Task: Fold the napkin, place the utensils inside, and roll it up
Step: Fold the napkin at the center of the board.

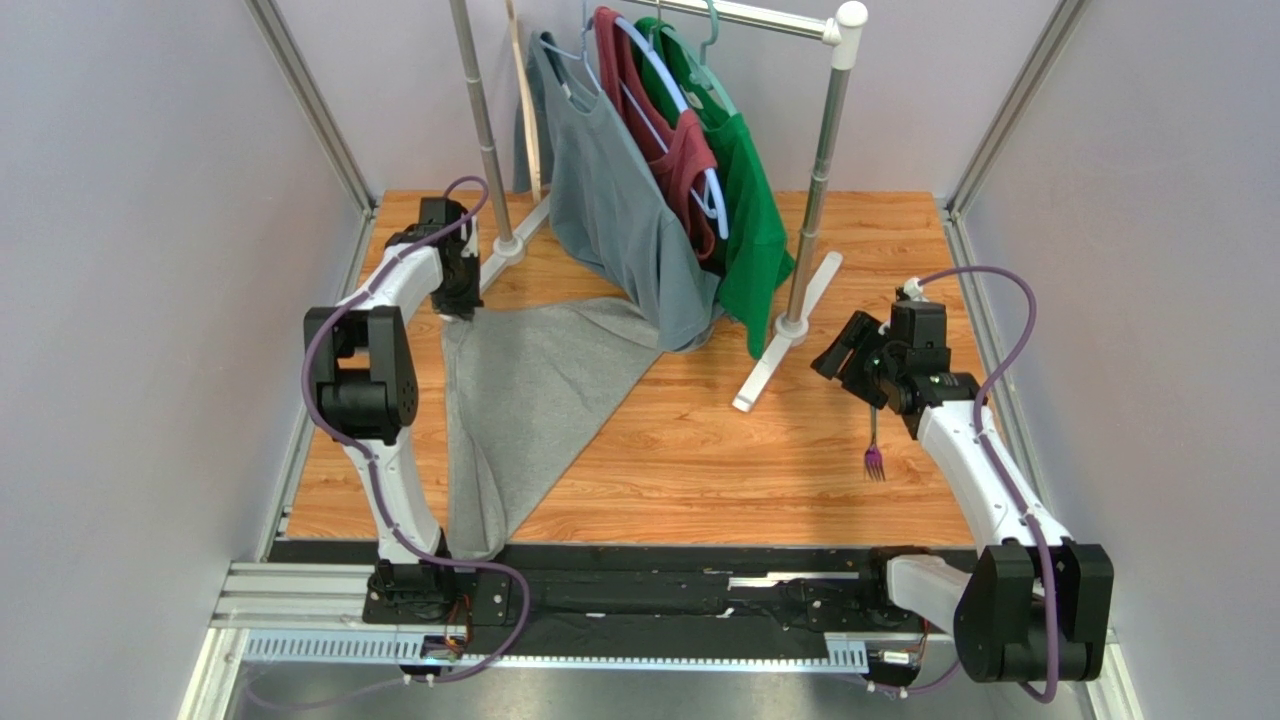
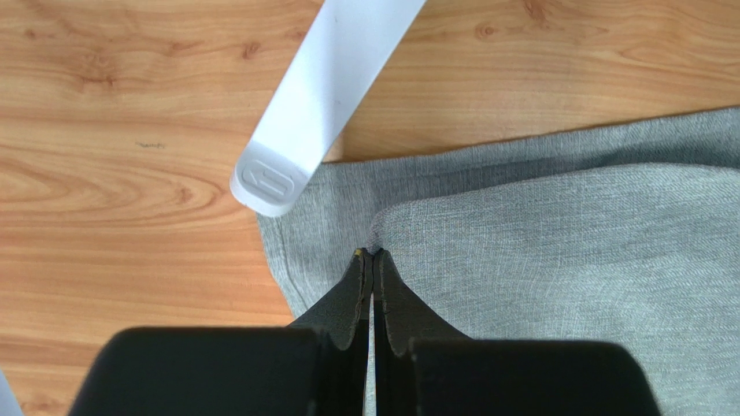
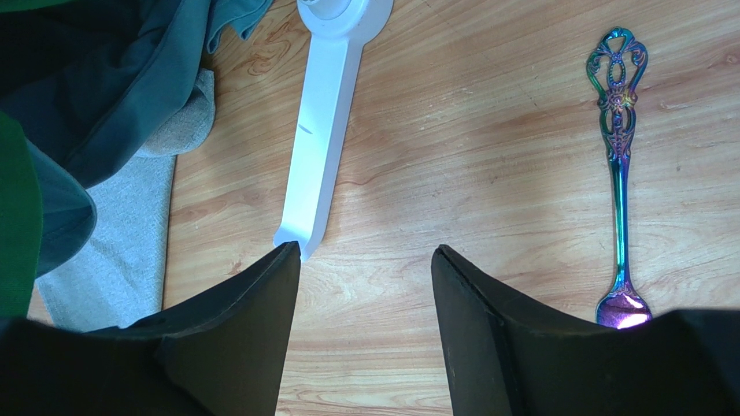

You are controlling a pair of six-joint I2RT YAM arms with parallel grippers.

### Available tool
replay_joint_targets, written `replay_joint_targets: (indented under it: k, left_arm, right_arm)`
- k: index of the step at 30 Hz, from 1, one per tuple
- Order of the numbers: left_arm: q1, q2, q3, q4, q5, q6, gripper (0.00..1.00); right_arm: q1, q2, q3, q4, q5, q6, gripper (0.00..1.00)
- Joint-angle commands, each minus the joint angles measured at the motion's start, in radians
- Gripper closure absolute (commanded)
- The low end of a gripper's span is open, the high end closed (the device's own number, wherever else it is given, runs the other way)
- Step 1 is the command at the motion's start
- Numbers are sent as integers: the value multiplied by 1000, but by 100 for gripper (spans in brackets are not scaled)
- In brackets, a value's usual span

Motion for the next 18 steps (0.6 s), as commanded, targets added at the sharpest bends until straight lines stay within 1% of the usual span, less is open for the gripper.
replay_joint_targets:
  k: [1, 6, 9, 18]
  left_arm:
    - [27, 31, 67, 5, 13, 31, 100]
    - [41, 26, 68, -9, 36, 19, 100]
    - [41, 11, 47, 5, 33, 19, 100]
    - [64, 11, 62, -10, 16, 17, 100]
  right_arm:
    - [-4, 2, 31, 38, -11, -14, 39]
    - [-6, 8, 25, 43, -11, -14, 39]
    - [-6, 14, 26, 48, -20, -12, 39]
    - [-4, 21, 25, 51, -20, -15, 39]
